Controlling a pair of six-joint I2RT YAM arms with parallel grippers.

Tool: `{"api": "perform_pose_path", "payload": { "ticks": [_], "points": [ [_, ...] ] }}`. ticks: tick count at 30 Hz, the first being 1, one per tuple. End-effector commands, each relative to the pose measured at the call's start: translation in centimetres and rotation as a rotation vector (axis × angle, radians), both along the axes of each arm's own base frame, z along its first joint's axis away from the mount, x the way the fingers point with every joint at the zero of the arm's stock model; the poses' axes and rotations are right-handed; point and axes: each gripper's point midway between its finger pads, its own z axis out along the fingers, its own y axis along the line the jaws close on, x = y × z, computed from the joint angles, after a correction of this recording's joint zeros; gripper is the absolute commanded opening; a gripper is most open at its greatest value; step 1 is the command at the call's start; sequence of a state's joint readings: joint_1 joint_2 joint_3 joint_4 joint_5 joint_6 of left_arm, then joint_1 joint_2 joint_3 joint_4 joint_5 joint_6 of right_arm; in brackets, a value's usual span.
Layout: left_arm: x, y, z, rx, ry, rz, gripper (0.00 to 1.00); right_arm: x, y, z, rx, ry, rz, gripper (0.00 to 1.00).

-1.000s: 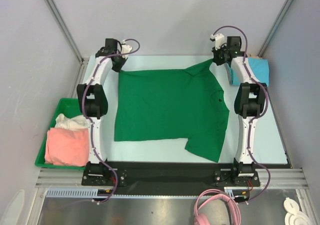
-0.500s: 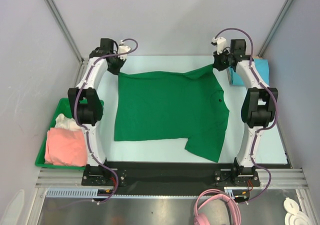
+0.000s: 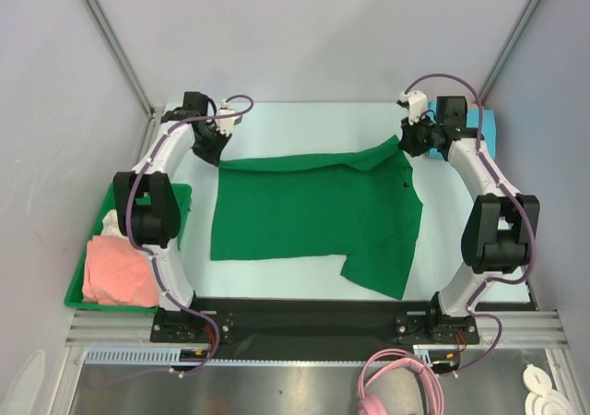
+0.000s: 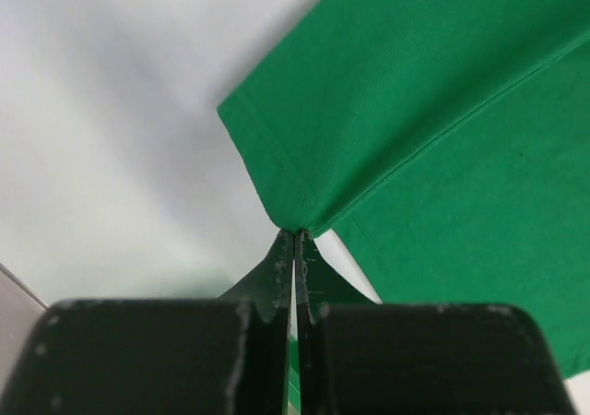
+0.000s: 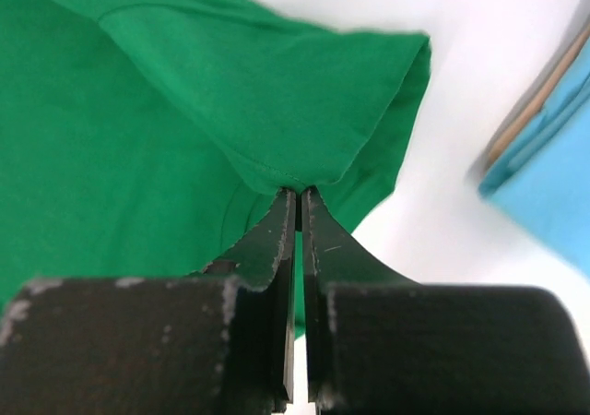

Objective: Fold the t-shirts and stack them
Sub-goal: Fold the tshirt

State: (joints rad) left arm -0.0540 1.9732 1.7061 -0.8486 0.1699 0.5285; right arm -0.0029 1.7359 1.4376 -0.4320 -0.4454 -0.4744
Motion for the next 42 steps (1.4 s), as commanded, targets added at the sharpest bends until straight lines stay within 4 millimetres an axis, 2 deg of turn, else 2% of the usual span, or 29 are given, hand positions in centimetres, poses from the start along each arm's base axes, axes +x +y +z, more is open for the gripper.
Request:
{"api": "perform_pose_path", "payload": {
  "ticks": [1, 12, 16, 18, 21, 27, 34, 38, 42],
  "points": [
    [-1.1, -0.5, 1.8, -0.020, -0.040, -0.035, 0.00, -1.1, -0.7, 1.9, 0.021, -0.057, -0.020, 0.00],
    [-3.0, 0.3, -0.2, 0.008, 0.000, -0.032, 0.00, -4.0, 0.1, 2.0, 0.062, -0.016, -0.016, 0.00],
    [-3.2, 0.9, -1.1, 0.020, 0.016, -0.024, 0.00, -5.5, 1.1, 1.9, 0.070, 0.008, 0.015, 0.00],
    [-3.5, 1.2, -1.7, 0.023, 0.031, -0.019, 0.01, -6.7, 2.4, 1.5, 0.065, 0.018, 0.051, 0.00],
    [-3.8, 1.6, -2.4, 0.027, 0.047, -0.015, 0.01, -7.9, 2.9, 0.8, 0.071, 0.041, 0.061, 0.00],
    [-4.8, 1.9, -4.2, 0.036, 0.090, -0.015, 0.00, -8.7, 3.0, -0.9, 0.075, 0.081, 0.058, 0.00],
    [-5.6, 1.9, -5.2, 0.038, 0.128, -0.020, 0.00, -8.9, 2.6, -1.7, 0.059, 0.093, 0.059, 0.00],
    [-5.8, 2.0, -5.4, 0.043, 0.139, -0.020, 0.00, -9.2, 2.0, -2.5, 0.056, 0.121, 0.050, 0.00],
    [-6.0, 1.9, -5.3, 0.038, 0.141, -0.024, 0.00, -9.3, 1.5, -2.4, 0.059, 0.123, 0.037, 0.00]
  ]
}}
